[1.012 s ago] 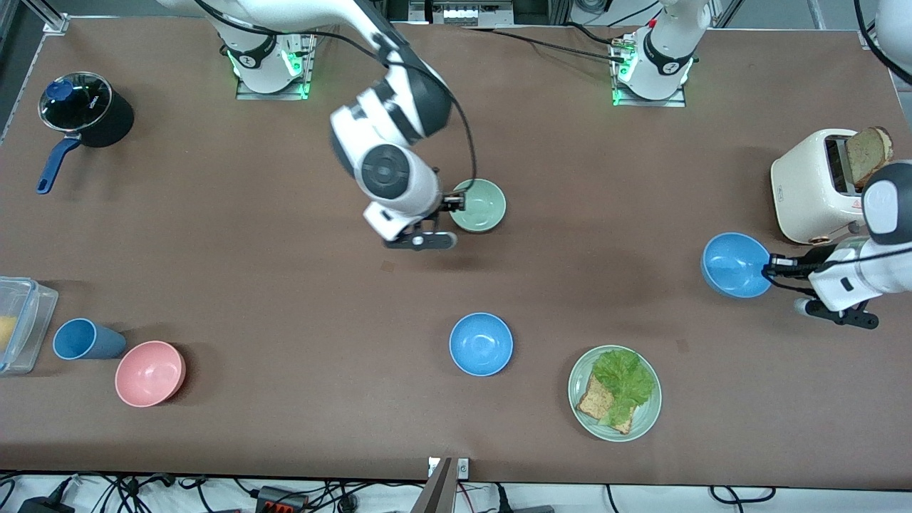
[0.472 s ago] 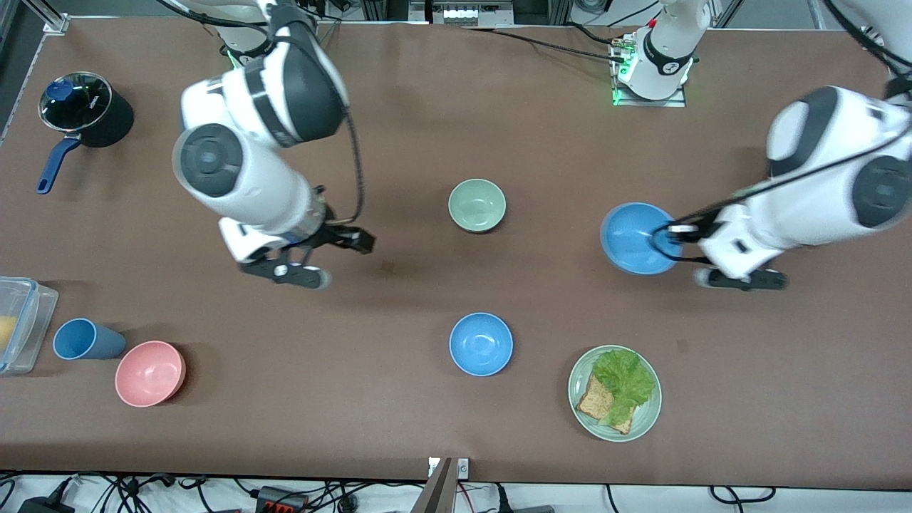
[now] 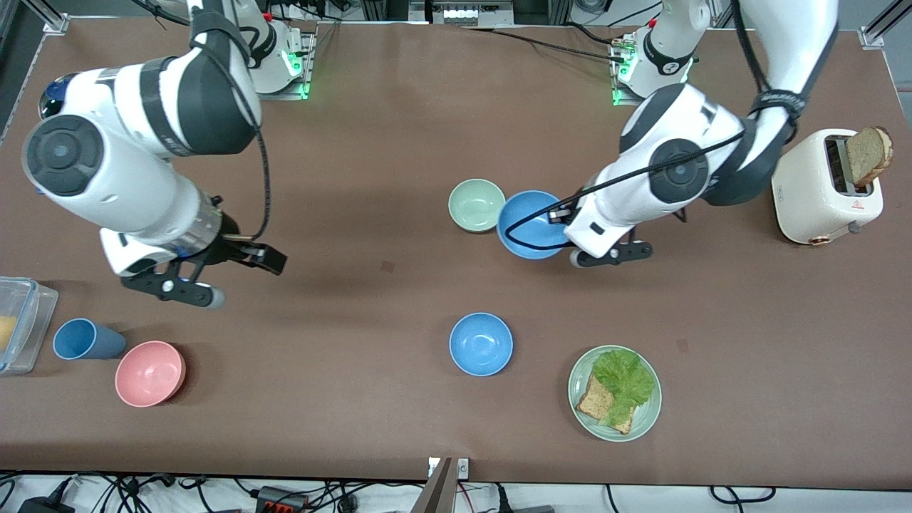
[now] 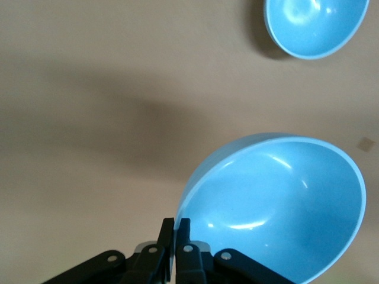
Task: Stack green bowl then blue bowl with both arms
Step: 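Lower the blue bowl into the green bowl with the left gripper while the right withdraws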
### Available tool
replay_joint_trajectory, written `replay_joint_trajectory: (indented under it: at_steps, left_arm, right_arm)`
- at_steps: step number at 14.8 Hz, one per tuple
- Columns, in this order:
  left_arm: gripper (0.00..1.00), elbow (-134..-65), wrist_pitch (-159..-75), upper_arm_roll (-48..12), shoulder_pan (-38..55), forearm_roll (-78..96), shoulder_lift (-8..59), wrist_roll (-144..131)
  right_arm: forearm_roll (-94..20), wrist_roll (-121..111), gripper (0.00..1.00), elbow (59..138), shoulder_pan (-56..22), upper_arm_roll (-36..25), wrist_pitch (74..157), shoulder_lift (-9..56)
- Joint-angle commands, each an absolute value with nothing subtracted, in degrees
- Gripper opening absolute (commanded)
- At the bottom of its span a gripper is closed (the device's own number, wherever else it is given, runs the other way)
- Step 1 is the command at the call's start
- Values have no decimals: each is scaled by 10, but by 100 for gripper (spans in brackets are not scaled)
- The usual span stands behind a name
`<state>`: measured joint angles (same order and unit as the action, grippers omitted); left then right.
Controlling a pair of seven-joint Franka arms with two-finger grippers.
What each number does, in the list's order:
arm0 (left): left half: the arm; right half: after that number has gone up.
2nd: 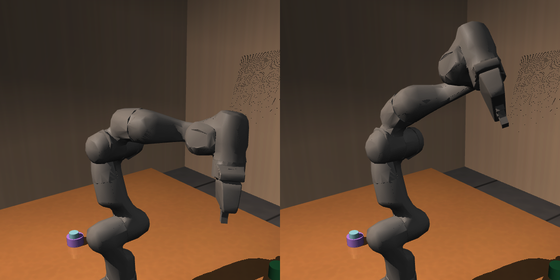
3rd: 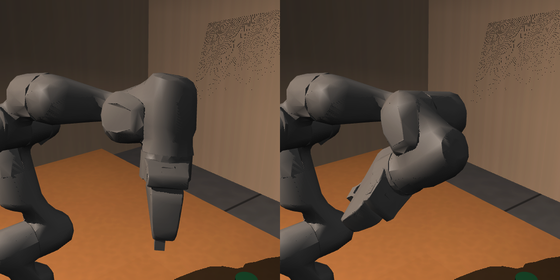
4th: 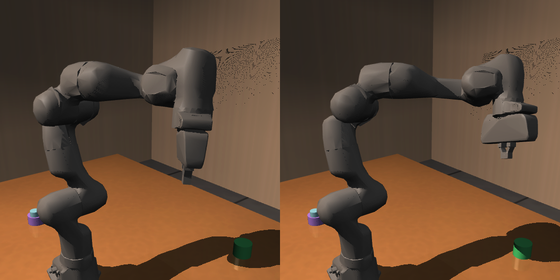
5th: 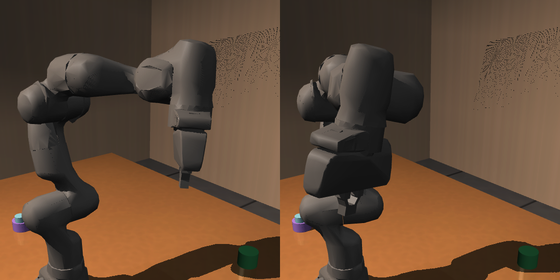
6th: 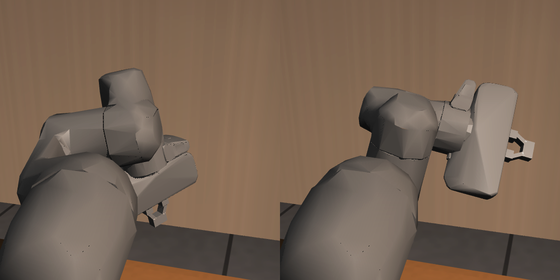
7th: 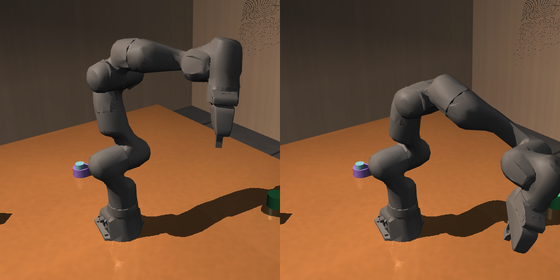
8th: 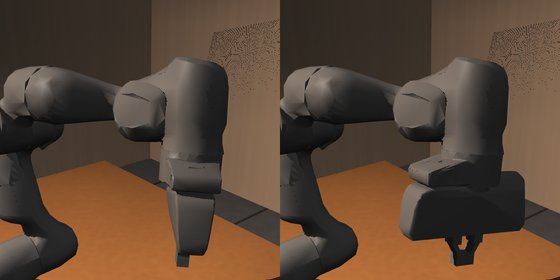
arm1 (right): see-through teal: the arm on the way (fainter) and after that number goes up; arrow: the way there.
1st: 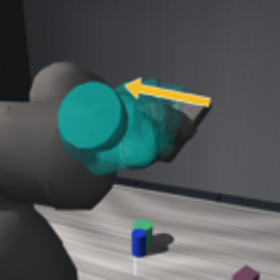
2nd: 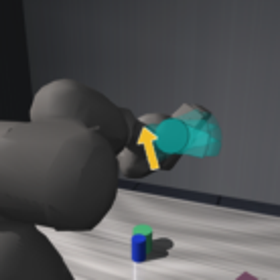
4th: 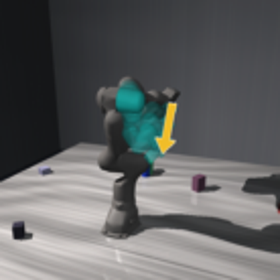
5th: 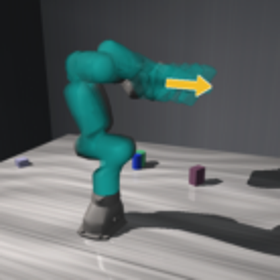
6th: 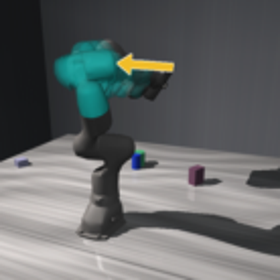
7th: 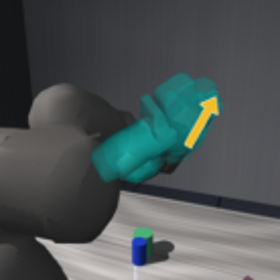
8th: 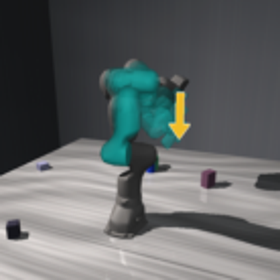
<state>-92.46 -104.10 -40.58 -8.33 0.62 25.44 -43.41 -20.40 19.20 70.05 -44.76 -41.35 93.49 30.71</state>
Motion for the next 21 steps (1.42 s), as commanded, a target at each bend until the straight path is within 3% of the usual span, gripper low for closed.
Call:
replay_joint_trajectory:
  at_steps: [1,7,12,17,18,21]
  left_arm:
    - [3,-976,-1102,-411,-81,36,247,-469]
    - [4,-1056,-1186,-423,-44,34,245,-490]
    - [4,-1089,-1233,-421,-20,26,248,-497]
    - [5,-1113,-1249,-421,-17,-19,254,-497]
    - [5,-1114,-1250,-421,-16,-24,256,-497]
    - [5,-1115,-1250,-417,8,-24,259,-501]
  right_arm:
    - [-196,143,100,701,-438,-431,926,305]
    - [-200,73,100,705,-357,-404,929,296]
    - [-183,24,100,714,-223,-296,928,256]
    - [-53,-5,100,730,-8,-44,933,194]
    - [-30,-4,100,736,9,-18,932,186]
    - [-21,-8,100,765,13,-15,933,157]
